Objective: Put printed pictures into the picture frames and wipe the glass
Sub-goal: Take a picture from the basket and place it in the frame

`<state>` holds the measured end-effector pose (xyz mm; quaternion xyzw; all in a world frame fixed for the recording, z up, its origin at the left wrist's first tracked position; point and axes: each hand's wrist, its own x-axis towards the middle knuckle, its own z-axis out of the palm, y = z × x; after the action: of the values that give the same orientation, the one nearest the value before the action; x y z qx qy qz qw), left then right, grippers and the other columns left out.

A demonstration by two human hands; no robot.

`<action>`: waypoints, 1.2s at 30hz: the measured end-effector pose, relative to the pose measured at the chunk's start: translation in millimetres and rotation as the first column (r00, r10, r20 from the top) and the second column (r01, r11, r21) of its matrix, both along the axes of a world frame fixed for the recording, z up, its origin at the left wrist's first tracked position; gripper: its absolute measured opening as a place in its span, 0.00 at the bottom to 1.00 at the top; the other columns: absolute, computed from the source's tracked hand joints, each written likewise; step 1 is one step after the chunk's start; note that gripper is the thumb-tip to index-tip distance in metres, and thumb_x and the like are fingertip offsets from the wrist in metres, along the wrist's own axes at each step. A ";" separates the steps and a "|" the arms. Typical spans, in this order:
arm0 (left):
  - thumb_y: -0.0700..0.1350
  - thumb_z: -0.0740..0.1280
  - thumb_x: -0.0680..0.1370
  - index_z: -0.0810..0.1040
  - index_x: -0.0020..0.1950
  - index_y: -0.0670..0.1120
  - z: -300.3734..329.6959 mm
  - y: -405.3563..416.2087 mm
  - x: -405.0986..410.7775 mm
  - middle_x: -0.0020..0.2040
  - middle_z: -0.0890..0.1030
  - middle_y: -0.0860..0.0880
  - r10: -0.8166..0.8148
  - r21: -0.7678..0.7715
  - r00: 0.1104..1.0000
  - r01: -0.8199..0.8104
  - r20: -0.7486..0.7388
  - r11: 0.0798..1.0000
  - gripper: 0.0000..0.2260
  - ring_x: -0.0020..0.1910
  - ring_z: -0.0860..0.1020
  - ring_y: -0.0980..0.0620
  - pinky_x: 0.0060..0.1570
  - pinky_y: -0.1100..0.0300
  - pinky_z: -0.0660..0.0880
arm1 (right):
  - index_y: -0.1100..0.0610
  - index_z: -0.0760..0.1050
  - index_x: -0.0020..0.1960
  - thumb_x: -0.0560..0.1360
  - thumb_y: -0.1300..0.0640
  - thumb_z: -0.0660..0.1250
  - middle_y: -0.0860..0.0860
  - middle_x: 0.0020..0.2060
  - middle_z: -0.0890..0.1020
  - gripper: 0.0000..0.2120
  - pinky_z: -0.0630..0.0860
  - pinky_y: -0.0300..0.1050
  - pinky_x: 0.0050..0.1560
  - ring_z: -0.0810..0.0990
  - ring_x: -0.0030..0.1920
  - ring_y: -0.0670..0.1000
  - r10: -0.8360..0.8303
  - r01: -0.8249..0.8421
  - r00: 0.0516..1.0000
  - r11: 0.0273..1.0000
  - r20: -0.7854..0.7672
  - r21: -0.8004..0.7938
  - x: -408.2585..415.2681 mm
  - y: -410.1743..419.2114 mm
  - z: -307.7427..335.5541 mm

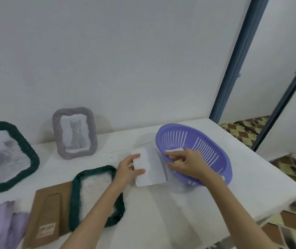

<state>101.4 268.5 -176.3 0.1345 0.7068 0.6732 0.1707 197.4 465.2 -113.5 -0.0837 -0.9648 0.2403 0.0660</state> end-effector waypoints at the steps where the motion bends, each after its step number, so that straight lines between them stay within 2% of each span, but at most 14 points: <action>1: 0.29 0.72 0.67 0.71 0.64 0.40 -1.6 3.5 -1.7 0.58 0.74 0.46 -0.005 -0.004 1.000 0.005 0.000 1.000 0.26 0.51 0.75 0.51 0.39 0.73 0.75 | 0.41 0.74 0.62 0.72 0.46 0.68 0.41 0.46 0.81 0.18 0.72 0.45 0.59 0.74 0.42 0.40 -0.003 0.002 1.000 1.000 -0.029 -0.018 0.3 2.9 1.5; 5: 0.33 0.73 0.69 0.68 0.67 0.41 -4.7 20.0 -5.7 0.58 0.74 0.47 -0.096 -0.050 0.995 0.096 0.005 0.994 0.29 0.51 0.75 0.53 0.41 0.73 0.74 | 0.40 0.75 0.59 0.72 0.49 0.70 0.42 0.43 0.81 0.16 0.71 0.30 0.43 0.76 0.43 0.44 -0.036 0.011 0.993 0.975 -0.109 -0.224 3.0 16.5 7.4; 8: 0.39 0.72 0.72 0.65 0.71 0.44 -13.7 32.8 -11.6 0.68 0.71 0.45 -0.214 -0.276 0.973 0.182 -0.090 0.944 0.30 0.66 0.69 0.51 0.61 0.63 0.68 | 0.36 0.72 0.53 0.71 0.51 0.70 0.38 0.41 0.80 0.15 0.71 0.26 0.38 0.77 0.43 0.42 -0.039 0.000 0.991 0.956 -0.126 -0.295 3.5 19.9 9.6; 11: 0.51 0.69 0.73 0.63 0.72 0.51 -27.6 41.8 -17.8 0.75 0.59 0.46 -0.333 -0.665 0.902 0.072 -0.274 0.743 0.30 0.76 0.53 0.51 0.73 0.55 0.53 | 0.40 0.76 0.57 0.72 0.51 0.70 0.41 0.41 0.81 0.15 0.71 0.27 0.37 0.77 0.40 0.41 -0.034 -0.004 0.992 0.953 -0.118 -0.302 2.0 19.7 7.4; 14: 0.62 0.65 0.72 0.64 0.70 0.59 -34.5 43.3 -16.5 0.77 0.49 0.49 -0.381 -0.790 0.870 -0.016 -0.312 0.613 0.28 0.76 0.43 0.47 0.73 0.50 0.44 | 0.46 0.77 0.59 0.71 0.51 0.70 0.42 0.40 0.82 0.16 0.71 0.32 0.43 0.76 0.39 0.38 -0.033 -0.003 0.992 0.958 -0.121 -0.285 -0.8 14.2 -0.9; 16: 0.63 0.61 0.74 0.66 0.69 0.60 -36.9 43.5 -18.1 0.77 0.50 0.49 -0.379 -0.791 0.867 -0.027 -0.322 0.611 0.25 0.76 0.44 0.47 0.73 0.50 0.43 | 0.45 0.77 0.60 0.71 0.48 0.70 0.39 0.40 0.81 0.17 0.73 0.43 0.52 0.74 0.40 0.40 -0.020 -0.006 0.993 0.974 -0.115 -0.224 -1.9 8.9 -8.3; 18: 0.63 0.55 0.76 0.69 0.67 0.56 -32.8 44.1 -18.2 0.75 0.59 0.47 -0.312 -0.714 0.886 -0.030 -0.343 0.700 0.22 0.76 0.52 0.46 0.73 0.53 0.49 | 0.44 0.77 0.59 0.71 0.47 0.69 0.39 0.41 0.81 0.17 0.72 0.52 0.59 0.75 0.43 0.43 -0.023 0.004 0.993 0.985 -0.114 -0.171 -2.5 4.2 -13.4; 20: 0.57 0.54 0.80 0.72 0.65 0.50 -21.8 45.8 -15.3 0.68 0.71 0.48 -0.074 -0.394 0.960 -0.041 -0.272 0.918 0.19 0.70 0.65 0.48 0.67 0.59 0.60 | 0.43 0.77 0.59 0.70 0.45 0.69 0.40 0.43 0.82 0.17 0.72 0.54 0.60 0.76 0.45 0.45 -0.029 0.011 0.993 0.988 -0.117 -0.152 -3.2 3.6 -16.2; 23: 0.51 0.58 0.80 0.68 0.66 0.48 0.1 53.0 -6.2 0.59 0.75 0.50 0.048 -0.061 0.997 -0.051 -0.057 0.997 0.16 0.62 0.72 0.52 0.57 0.62 0.64 | 0.44 0.75 0.61 0.70 0.43 0.70 0.40 0.46 0.83 0.21 0.75 0.44 0.56 0.78 0.45 0.42 -0.006 -0.007 0.999 0.963 -0.044 -0.269 -3.0 10.4 -13.8; 25: 0.49 0.67 0.75 0.64 0.68 0.49 10.5 59.6 -1.2 0.58 0.75 0.51 -0.013 -0.025 0.998 0.011 -0.069 1.000 0.24 0.60 0.72 0.53 0.54 0.64 0.65 | 0.48 0.74 0.64 0.70 0.46 0.70 0.44 0.47 0.83 0.23 0.74 0.34 0.48 0.79 0.45 0.43 -0.036 0.038 0.999 0.926 0.013 -0.376 -6.1 24.7 -11.0; 27: 0.44 0.74 0.69 0.64 0.68 0.50 16.5 64.6 1.9 0.58 0.75 0.51 -0.056 -0.031 0.990 0.052 -0.130 0.998 0.31 0.58 0.72 0.56 0.48 0.72 0.69 | 0.51 0.71 0.66 0.70 0.48 0.70 0.47 0.47 0.82 0.26 0.74 0.38 0.50 0.78 0.45 0.45 -0.108 0.123 0.992 0.930 0.060 -0.348 -11.5 46.7 -12.0; 29: 0.41 0.76 0.66 0.68 0.66 0.50 17.6 66.0 1.9 0.59 0.76 0.52 -0.058 -0.009 0.983 0.057 -0.173 0.998 0.31 0.57 0.73 0.60 0.47 0.75 0.68 | 0.53 0.66 0.69 0.69 0.51 0.72 0.51 0.50 0.79 0.31 0.73 0.43 0.52 0.76 0.49 0.49 -0.167 0.201 0.974 0.951 0.156 -0.235 -17.2 66.8 -14.1; 32: 0.42 0.77 0.65 0.70 0.64 0.52 15.3 64.3 3.4 0.61 0.75 0.56 -0.047 0.001 0.968 0.049 -0.246 0.999 0.30 0.61 0.71 0.64 0.55 0.64 0.66 | 0.51 0.60 0.72 0.66 0.52 0.76 0.54 0.58 0.76 0.39 0.74 0.44 0.52 0.75 0.53 0.51 -0.209 0.249 0.950 0.955 0.231 -0.161 -24.9 81.9 -16.9; 36: 0.56 0.78 0.59 0.69 0.65 0.57 13.3 61.8 7.8 0.64 0.72 0.58 -0.049 -0.047 0.949 0.036 -0.311 0.998 0.36 0.63 0.70 0.62 0.57 0.62 0.66 | 0.48 0.54 0.73 0.62 0.48 0.78 0.53 0.62 0.73 0.47 0.74 0.48 0.57 0.74 0.59 0.55 -0.215 0.221 0.950 0.975 0.227 -0.003 -34.0 84.3 -20.1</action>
<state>109.2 330.3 -163.0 0.2510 0.7352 0.6253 0.0740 163.4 549.5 -133.7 -0.2171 -0.9475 0.2341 -0.0188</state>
